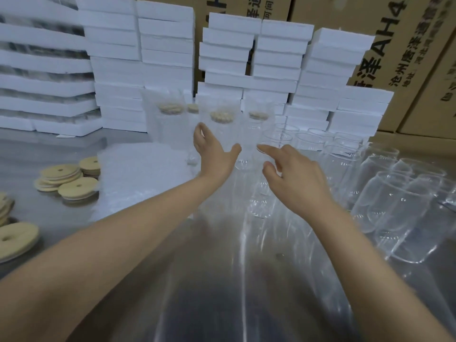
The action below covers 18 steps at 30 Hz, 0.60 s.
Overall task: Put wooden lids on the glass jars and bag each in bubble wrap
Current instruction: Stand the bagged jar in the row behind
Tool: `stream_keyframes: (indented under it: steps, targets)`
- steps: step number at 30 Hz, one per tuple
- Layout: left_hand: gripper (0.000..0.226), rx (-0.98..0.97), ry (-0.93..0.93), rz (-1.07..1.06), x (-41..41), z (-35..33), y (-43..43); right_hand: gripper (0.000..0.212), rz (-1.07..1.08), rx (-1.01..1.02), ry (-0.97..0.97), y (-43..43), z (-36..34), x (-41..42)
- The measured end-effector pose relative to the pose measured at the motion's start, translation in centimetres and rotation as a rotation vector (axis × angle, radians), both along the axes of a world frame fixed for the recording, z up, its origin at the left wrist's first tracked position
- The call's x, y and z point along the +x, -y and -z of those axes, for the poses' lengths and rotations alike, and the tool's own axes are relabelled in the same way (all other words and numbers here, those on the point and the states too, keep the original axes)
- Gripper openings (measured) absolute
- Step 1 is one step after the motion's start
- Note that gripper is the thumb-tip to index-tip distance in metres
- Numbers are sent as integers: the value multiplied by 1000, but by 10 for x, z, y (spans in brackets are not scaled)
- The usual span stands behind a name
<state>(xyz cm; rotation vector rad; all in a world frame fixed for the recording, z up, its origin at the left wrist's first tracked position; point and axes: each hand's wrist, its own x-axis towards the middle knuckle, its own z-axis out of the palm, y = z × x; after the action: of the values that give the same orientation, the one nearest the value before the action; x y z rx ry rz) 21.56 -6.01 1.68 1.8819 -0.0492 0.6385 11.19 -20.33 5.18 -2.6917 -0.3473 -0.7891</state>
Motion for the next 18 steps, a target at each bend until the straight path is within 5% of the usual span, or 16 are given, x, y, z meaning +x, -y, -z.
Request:
stream_keyframes:
  steps: [5, 9, 16, 18]
  targets:
    - [56, -60, 69, 239, -85, 25, -28, 44, -78, 57, -56, -30, -3, -5]
    - [62, 49, 82, 366, -125, 48, -52, 47, -187, 158, -16, -61, 6, -12]
    - [61, 139, 76, 255, -135, 54, -70, 102, -363, 376, 82, -73, 65, -15]
    - [60, 114, 67, 248, -135, 54, -72, 113, -338, 502, -52, -73, 74, -11]
